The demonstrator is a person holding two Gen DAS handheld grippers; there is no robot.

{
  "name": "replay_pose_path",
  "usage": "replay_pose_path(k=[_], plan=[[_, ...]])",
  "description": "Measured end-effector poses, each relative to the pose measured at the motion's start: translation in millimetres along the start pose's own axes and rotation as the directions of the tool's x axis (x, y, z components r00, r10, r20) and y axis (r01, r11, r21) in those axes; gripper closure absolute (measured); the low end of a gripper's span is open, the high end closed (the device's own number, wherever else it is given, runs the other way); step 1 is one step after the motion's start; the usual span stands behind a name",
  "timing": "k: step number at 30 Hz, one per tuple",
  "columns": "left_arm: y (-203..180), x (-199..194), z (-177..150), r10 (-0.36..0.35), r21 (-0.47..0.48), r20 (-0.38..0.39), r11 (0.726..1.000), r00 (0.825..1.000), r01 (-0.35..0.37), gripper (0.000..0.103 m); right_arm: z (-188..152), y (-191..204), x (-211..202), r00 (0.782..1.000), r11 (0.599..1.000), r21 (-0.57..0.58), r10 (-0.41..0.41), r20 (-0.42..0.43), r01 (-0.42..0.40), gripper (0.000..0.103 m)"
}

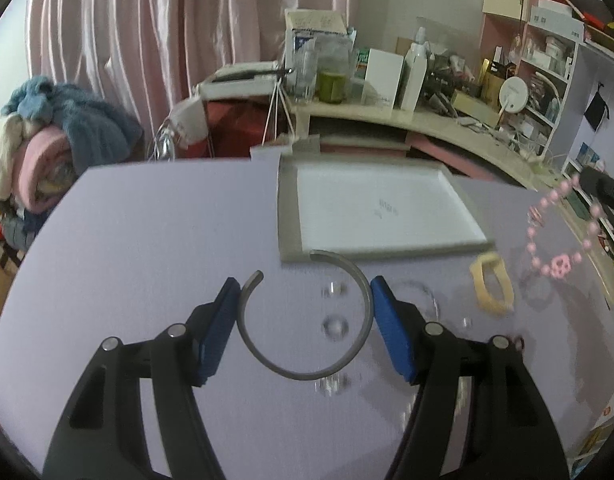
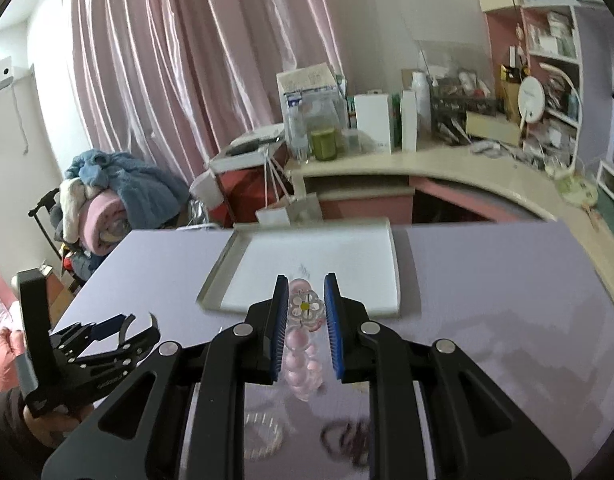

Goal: Organize jewelry
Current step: 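Carry the pink bracelet into the tray with the right gripper while the left gripper carries the silver cuff there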

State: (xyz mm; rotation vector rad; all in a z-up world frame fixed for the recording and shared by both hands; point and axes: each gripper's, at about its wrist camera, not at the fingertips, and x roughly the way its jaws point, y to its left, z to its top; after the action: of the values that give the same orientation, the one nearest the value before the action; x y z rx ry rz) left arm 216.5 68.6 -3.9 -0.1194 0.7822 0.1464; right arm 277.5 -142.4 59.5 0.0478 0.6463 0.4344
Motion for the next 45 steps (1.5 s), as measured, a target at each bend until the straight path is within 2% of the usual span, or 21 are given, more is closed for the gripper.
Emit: replay_pose_path(k=[4,14,20,21,23,24,29,34,39,45], plan=[[-5,20,25,-0.003,0.017,-0.001,1.0,1.0,0.003,0.037,22,-6,45,1.0,1.0,0.021,-0.008,-0.029,0.009,0.084],[-15,80,70,-0.019,0.034,-0.031,0.999,0.999,0.02,0.037,40,-13,160,0.988,0.997,0.075,0.043,-0.147,-0.032,0.084],[-18,112,91,-0.026,0.025,-0.031,0.999,0.999,0.027,0.037,33,-37,212,0.974,0.996,0.082,-0.012,-0.225,0.031,0.083],[-18,115,93,-0.029,0.022,-0.031,0.999,0.999,0.029,0.037,31,-38,215,0.972,0.997,0.076,-0.016,-0.235,0.035,0.082],[-20,122,97,-0.032,0.02,-0.032,0.999,0.999,0.032,0.037,28,-44,213,0.969,0.996,0.073,-0.028,-0.246,0.048,0.051],[-20,124,98,-0.032,0.022,-0.031,0.999,0.999,0.033,0.037,27,-48,205,0.973,0.995,0.084,-0.034,-0.229,0.055,0.029],[-30,139,104,-0.044,0.035,-0.039,0.998,0.998,0.046,0.037,29,-69,180,0.981,0.99,0.124,-0.046,-0.187,0.07,0.027],[-36,156,108,-0.064,0.027,-0.058,0.997,0.996,0.066,0.037,23,-82,160,0.98,0.986,0.12,-0.099,-0.172,0.12,0.027],[-40,179,110,-0.082,0.001,-0.094,0.997,0.992,0.083,0.037,10,-89,148,0.974,0.982,0.118,-0.123,-0.188,0.147,0.027],[-43,205,112,-0.06,0.011,-0.13,0.998,0.99,0.062,0.037,2,-95,144,0.972,0.976,0.152,-0.126,-0.196,0.157,0.027]])
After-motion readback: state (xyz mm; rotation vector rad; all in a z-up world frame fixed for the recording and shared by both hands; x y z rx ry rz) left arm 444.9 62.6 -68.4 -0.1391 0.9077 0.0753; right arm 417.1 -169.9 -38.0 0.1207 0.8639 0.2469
